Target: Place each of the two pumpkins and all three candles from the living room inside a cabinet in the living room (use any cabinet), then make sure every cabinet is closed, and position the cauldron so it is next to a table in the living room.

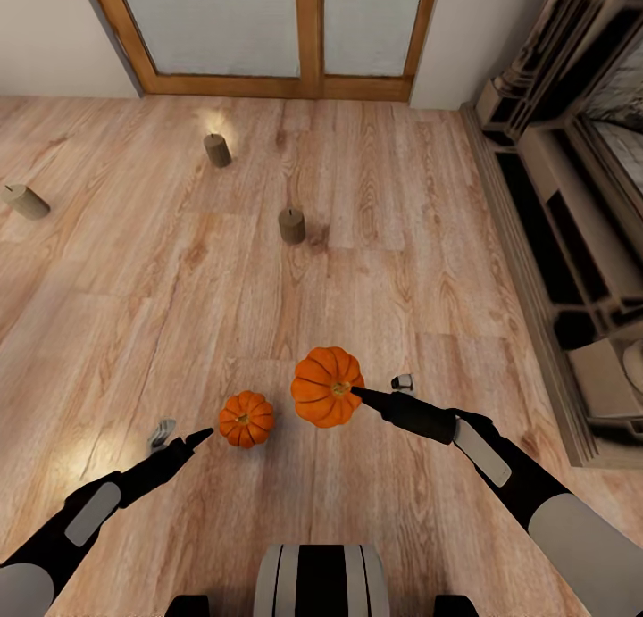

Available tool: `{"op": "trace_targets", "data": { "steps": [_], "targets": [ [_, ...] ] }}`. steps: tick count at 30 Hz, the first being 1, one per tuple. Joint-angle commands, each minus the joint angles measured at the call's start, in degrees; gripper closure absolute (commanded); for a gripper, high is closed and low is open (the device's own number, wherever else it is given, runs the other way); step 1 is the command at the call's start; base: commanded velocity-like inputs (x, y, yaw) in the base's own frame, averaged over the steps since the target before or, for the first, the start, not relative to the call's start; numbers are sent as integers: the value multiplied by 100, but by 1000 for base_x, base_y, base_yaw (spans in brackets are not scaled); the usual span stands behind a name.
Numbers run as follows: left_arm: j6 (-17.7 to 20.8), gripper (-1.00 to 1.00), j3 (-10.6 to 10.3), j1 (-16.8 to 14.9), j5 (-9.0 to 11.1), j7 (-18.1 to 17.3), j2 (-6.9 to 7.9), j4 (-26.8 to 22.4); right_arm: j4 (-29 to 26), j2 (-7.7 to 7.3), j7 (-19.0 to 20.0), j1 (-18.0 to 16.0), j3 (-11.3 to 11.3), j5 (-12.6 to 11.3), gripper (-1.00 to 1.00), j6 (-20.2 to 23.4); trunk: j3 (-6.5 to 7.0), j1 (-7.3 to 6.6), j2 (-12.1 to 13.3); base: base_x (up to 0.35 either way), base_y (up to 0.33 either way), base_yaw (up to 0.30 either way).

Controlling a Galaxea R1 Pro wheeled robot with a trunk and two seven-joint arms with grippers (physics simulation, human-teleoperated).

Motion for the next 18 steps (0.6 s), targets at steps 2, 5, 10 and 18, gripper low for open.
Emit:
{"op": "trace_targets", "data": {
  "steps": [2,5,10,18],
  "targets": [
    [-15,-100,-60,-3,61,-2,9,0,-2,-7,-3,-6,20,-75,100,57,-4,-1,-2,0,0,0],
    [-40,-100,-78,-3,62,-4,12,-2,-2,-9,-5,-9,20,-75,100,56,-4,-1,-2,0,0,0],
    [-61,-100,-84,-3,61,0,18,0,-2,-7,-6,-8,20,-75,100,56,-4,-1,-2,0,-41,0],
    [-69,-100,-85,-3,65,3,35,0,-2,-7,-6,-6,20,-75,100,55,-4,-1,-2,2,-80,0]
  ]
}}
